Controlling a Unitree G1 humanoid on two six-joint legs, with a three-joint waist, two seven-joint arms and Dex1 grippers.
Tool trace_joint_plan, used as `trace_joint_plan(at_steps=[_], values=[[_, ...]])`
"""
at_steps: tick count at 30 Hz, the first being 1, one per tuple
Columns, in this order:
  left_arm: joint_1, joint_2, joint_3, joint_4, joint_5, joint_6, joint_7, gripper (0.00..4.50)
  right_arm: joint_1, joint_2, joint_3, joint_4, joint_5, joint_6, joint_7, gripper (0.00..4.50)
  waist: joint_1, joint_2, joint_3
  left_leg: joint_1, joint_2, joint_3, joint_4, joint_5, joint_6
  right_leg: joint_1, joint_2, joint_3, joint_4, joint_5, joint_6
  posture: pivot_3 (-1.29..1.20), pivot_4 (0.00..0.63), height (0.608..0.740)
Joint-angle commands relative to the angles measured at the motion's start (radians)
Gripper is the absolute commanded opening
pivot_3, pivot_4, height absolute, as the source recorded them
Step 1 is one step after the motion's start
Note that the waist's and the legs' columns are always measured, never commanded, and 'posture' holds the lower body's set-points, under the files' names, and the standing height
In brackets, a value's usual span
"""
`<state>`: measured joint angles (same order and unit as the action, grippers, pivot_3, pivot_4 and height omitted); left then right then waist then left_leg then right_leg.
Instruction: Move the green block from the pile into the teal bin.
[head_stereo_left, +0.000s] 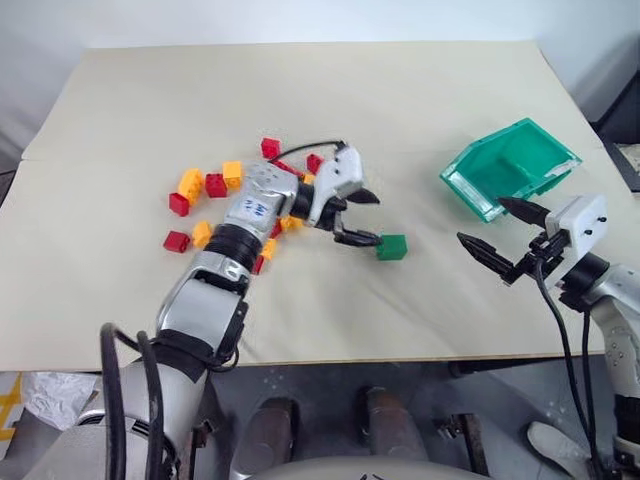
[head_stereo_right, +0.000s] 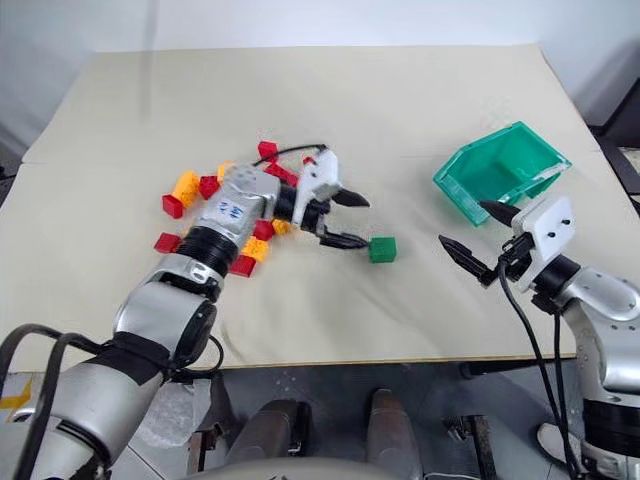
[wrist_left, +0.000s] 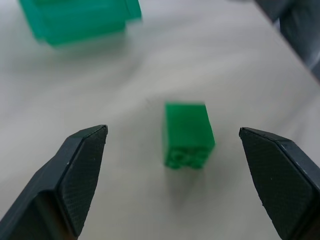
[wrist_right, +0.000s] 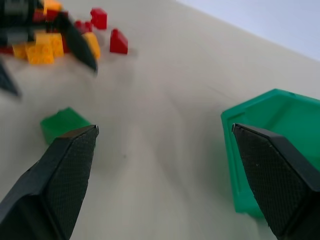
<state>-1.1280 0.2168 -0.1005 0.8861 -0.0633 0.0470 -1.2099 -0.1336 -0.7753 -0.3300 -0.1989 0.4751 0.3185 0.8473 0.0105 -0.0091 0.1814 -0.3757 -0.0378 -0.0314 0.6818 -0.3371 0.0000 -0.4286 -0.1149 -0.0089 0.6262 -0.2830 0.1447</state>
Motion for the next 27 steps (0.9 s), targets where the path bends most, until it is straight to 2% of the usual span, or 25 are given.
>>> trace_joint_plan(at_steps=[1,3,7,12,15,18,20,27], values=[[0.090,0.135,0.120,-0.172,-0.105,0.047,-0.016,4.48,-0.013,-0.095,-0.037,0.021,0.014,0.030,0.076,4.50,-0.014,0.000,0.000,0.001,0.000,-0.001,0.000,0.000,0.000,0.000,0.000,0.000,0.000,0.000,0.000,0.00,0.150,0.740],[0.195,0.221,0.141,-0.312,-0.149,0.117,-0.062,4.48,-0.021,-0.155,-0.036,0.056,-0.002,0.046,0.104,4.50,-0.018,0.001,-0.001,0.002,0.001,-0.001,-0.002,0.000,0.000,0.000,0.001,0.001,0.000,0.000,0.000,0.00,0.150,0.740],[0.370,0.321,0.235,-0.550,-0.290,0.285,-0.067,4.48,-0.050,-0.252,-0.018,0.119,-0.028,0.053,0.166,4.50,-0.007,0.001,0.000,0.002,0.003,-0.002,0.000,-0.001,0.001,0.001,-0.001,0.002,0.000,0.000,0.000,0.00,0.150,0.740],[0.549,0.413,0.320,-0.705,-0.358,0.323,-0.034,4.48,-0.114,-0.318,0.041,0.164,-0.064,0.070,0.218,4.50,-0.001,0.001,-0.001,0.001,0.003,-0.004,0.002,-0.001,0.001,0.002,-0.001,0.003,-0.003,0.001,0.002,0.00,0.150,0.740],[0.644,0.449,0.373,-0.785,-0.417,0.345,-0.041,4.48,-0.200,-0.304,0.125,0.159,-0.077,0.112,0.226,4.50,0.001,0.001,-0.001,0.001,0.003,-0.004,0.002,-0.001,0.001,0.002,-0.002,0.003,-0.006,0.001,0.002,0.00,0.150,0.740],[0.750,0.457,0.427,-0.845,-0.511,0.335,-0.104,4.48,-0.361,-0.262,0.338,0.164,-0.147,0.262,0.235,4.50,-0.016,0.001,-0.001,0.002,0.004,-0.003,0.001,-0.001,0.001,0.001,-0.002,0.004,-0.005,0.001,0.001,0.00,0.150,0.740],[0.782,0.467,0.426,-0.858,-0.526,0.332,-0.112,4.48,-0.431,-0.229,0.409,0.180,-0.170,0.320,0.236,4.50,-0.021,0.001,-0.001,0.003,0.006,-0.001,0.001,-0.002,-0.001,0.001,-0.001,0.004,-0.006,0.001,-0.001,0.00,0.150,0.740],[0.836,0.452,0.424,-0.907,-0.566,0.309,-0.088,4.48,-0.591,-0.086,0.587,0.324,-0.280,0.242,0.286,4.50,-0.012,0.001,-0.001,0.002,0.005,-0.002,0.001,-0.002,-0.001,0.000,-0.002,0.002,-0.006,0.001,-0.002,0.00,0.150,0.740]])
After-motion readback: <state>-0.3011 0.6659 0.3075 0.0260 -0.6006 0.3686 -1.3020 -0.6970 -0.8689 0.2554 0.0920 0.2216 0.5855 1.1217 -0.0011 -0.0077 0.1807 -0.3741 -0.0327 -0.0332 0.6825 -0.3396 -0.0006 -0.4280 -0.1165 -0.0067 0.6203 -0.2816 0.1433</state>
